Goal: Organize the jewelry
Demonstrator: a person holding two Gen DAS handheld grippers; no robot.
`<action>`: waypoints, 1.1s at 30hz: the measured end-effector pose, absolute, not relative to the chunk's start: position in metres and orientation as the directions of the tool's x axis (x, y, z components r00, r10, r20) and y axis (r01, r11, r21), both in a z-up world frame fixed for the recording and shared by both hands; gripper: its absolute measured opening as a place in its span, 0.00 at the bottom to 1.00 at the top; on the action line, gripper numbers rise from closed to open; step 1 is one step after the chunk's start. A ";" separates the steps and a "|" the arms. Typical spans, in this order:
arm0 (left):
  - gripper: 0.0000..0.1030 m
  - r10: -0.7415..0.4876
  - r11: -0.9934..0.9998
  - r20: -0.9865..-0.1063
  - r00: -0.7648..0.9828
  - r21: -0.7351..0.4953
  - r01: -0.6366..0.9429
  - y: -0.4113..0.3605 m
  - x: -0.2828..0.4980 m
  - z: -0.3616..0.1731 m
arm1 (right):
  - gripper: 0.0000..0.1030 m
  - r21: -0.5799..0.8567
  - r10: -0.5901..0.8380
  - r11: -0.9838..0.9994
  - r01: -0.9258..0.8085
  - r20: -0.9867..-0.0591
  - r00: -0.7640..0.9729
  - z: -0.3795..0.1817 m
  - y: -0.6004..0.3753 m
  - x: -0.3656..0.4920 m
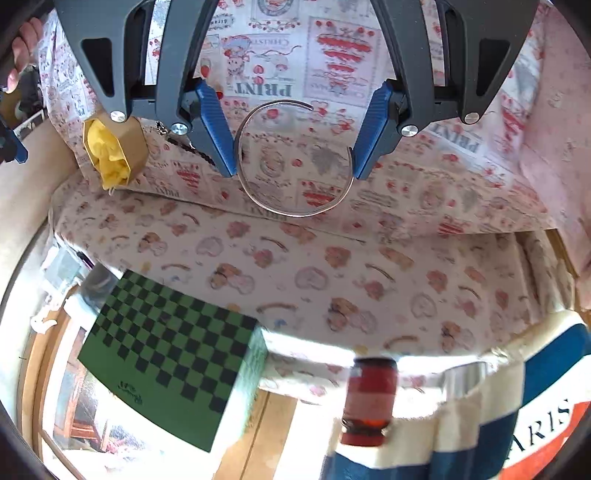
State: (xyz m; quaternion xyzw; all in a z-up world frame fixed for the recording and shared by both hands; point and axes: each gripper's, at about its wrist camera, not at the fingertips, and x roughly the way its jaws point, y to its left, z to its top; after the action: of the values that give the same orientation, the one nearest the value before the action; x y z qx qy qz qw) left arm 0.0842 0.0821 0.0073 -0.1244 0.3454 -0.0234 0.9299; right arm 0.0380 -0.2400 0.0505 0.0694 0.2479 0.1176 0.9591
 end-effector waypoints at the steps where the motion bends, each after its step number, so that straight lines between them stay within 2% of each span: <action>1: 0.61 -0.132 0.967 -0.630 0.765 -0.252 -0.041 0.079 0.084 0.009 | 1.00 0.176 0.257 0.965 -0.195 -0.473 0.843 0.050 -0.231 0.042; 4: 0.61 -0.151 0.961 -0.577 0.803 -0.275 -0.016 0.080 0.070 0.024 | 0.99 0.096 0.185 0.983 -0.158 -0.521 0.834 0.042 -0.203 0.053; 7: 0.61 -0.145 0.958 -0.555 0.819 -0.284 -0.022 0.083 0.063 0.030 | 0.95 0.062 0.209 0.976 -0.210 -0.560 0.802 0.026 -0.174 0.063; 9: 0.61 -0.133 0.959 -0.554 0.821 -0.281 -0.034 0.084 0.065 0.030 | 0.79 0.020 0.211 0.967 -0.253 -0.614 0.761 0.014 -0.154 0.073; 10: 0.61 -0.109 0.963 -0.558 0.823 -0.266 -0.053 0.084 0.066 0.028 | 0.75 0.004 0.210 0.963 -0.268 -0.634 0.744 0.009 -0.144 0.077; 11: 0.61 -0.077 0.966 -0.563 0.823 -0.245 -0.078 0.084 0.067 0.025 | 0.65 -0.005 0.211 0.959 -0.283 -0.651 0.729 0.003 -0.134 0.081; 12: 0.61 -0.043 0.970 -0.573 0.819 -0.221 -0.103 0.084 0.069 0.023 | 0.56 -0.005 0.215 0.957 -0.292 -0.661 0.719 -0.001 -0.126 0.084; 14: 0.61 -0.050 0.968 -0.576 0.816 -0.228 -0.102 0.086 0.072 0.021 | 0.43 0.020 0.245 0.948 -0.319 -0.687 0.684 -0.009 -0.113 0.092; 18: 0.61 -0.025 0.963 -0.577 0.817 -0.234 -0.136 0.092 0.073 0.018 | 0.30 0.081 0.288 0.934 -0.349 -0.747 0.600 -0.027 -0.094 0.108; 20: 0.61 0.009 0.955 -0.576 0.817 -0.238 -0.178 0.095 0.072 0.017 | 0.27 0.093 0.298 0.927 -0.363 -0.772 0.562 -0.035 -0.084 0.115; 30: 0.61 -0.003 0.955 -0.599 0.801 -0.241 -0.176 0.090 0.077 0.011 | 0.26 -0.020 0.183 0.940 -0.341 -0.813 0.553 -0.064 -0.060 0.123; 31: 0.61 -0.012 0.952 -0.608 0.794 -0.249 -0.177 0.090 0.079 0.009 | 0.24 -0.003 0.198 0.937 -0.349 -0.819 0.538 -0.067 -0.060 0.123; 33: 0.61 -0.022 0.951 -0.620 0.785 -0.255 -0.175 0.090 0.082 0.006 | 0.15 0.003 0.208 0.934 -0.356 -0.817 0.538 -0.069 -0.056 0.122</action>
State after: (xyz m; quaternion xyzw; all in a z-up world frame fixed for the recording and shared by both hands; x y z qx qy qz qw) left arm 0.0820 0.0902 0.0058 -0.1511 0.3256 0.0412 0.9325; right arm 0.1221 -0.0565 -0.0692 -0.0821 0.4527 0.1615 0.8731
